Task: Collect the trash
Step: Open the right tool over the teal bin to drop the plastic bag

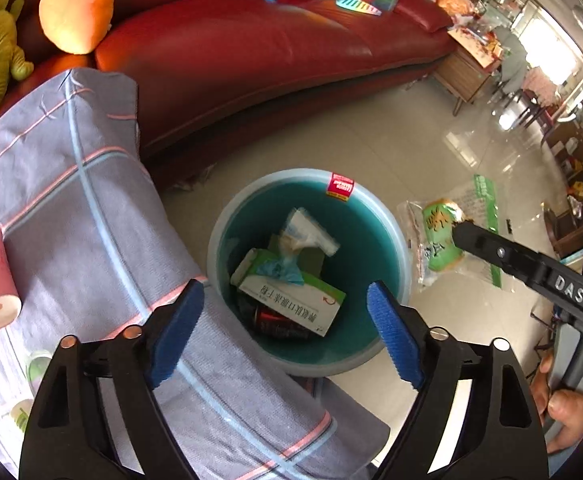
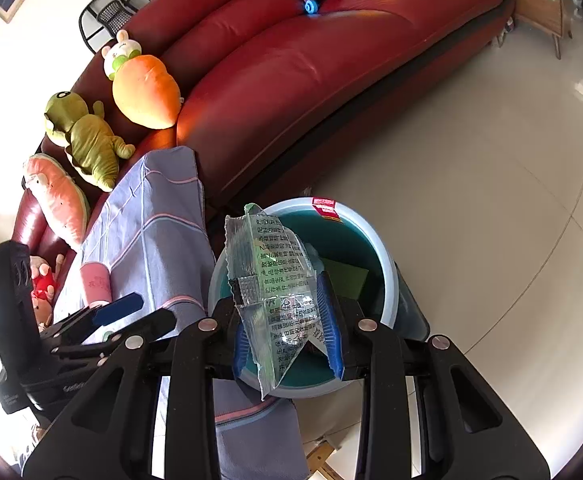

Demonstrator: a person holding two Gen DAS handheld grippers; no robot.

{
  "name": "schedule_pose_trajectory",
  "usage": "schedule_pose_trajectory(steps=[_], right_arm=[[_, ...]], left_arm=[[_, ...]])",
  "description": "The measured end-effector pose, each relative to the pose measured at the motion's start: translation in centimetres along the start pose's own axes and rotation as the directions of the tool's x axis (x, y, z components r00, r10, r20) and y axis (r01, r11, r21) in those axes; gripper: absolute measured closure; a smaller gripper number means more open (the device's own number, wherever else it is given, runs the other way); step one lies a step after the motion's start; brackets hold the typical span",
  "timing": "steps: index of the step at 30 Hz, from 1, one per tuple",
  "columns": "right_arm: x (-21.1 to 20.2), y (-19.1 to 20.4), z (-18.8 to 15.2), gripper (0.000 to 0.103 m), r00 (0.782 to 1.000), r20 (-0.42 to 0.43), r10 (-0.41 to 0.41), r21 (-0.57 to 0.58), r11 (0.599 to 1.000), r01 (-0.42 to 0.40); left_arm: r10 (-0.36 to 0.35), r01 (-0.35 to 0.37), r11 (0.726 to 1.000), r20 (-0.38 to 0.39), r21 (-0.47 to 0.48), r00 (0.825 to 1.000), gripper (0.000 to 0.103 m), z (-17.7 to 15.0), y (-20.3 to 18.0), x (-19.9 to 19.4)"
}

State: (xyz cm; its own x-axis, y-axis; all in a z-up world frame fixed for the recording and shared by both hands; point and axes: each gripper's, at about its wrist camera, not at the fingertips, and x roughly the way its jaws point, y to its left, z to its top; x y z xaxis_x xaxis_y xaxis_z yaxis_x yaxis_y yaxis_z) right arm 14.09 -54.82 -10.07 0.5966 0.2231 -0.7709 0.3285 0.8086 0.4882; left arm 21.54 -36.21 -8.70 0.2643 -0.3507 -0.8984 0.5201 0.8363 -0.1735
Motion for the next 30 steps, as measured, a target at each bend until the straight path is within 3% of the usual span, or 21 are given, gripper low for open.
schedule_pose_trajectory(steps=[7,9,11,17,30], right_arm=[[0.9,0.5,0.4,0.073,1.0,-0.007,-0.026,-0.014,1.0,0.026],[1.0,0.7,0.4,0.069,0.999,-0.003,-0.042,-0.023,0.999,0.042],[1.1,1.0,0.5,0.051,0.999,-0.009,-0.047,-0.029,0.999,0.046],[1.1,1.5,0.2,0.031,0.998,-0.013,-0.066,-0.032,0.997,0.066],[-0.3,3.0,-1.5,0.021,0.997,-0.026,-0.069,-0.02,0.997,0.069]], left_arm=[[-0.012,0.012,0.999,0.008,-0.031,1.0,0.013,-1.1,1.5,-1.4],[-0.019,0.02,0.999,0.01,-0.043,1.0,0.013,-1.4,1.9,-1.9],[-0.024,0.025,0.998,0.017,-0.05,1.0,0.012,-1.6,2.2,-2.3],[-0.017,0.018,0.998,0.024,-0.065,1.0,0.011,-2.4,3.0,-3.1],[0.011,-0.005,0.991,0.039,-0.136,0.999,0.011,-4.8,5.7,-5.4]])
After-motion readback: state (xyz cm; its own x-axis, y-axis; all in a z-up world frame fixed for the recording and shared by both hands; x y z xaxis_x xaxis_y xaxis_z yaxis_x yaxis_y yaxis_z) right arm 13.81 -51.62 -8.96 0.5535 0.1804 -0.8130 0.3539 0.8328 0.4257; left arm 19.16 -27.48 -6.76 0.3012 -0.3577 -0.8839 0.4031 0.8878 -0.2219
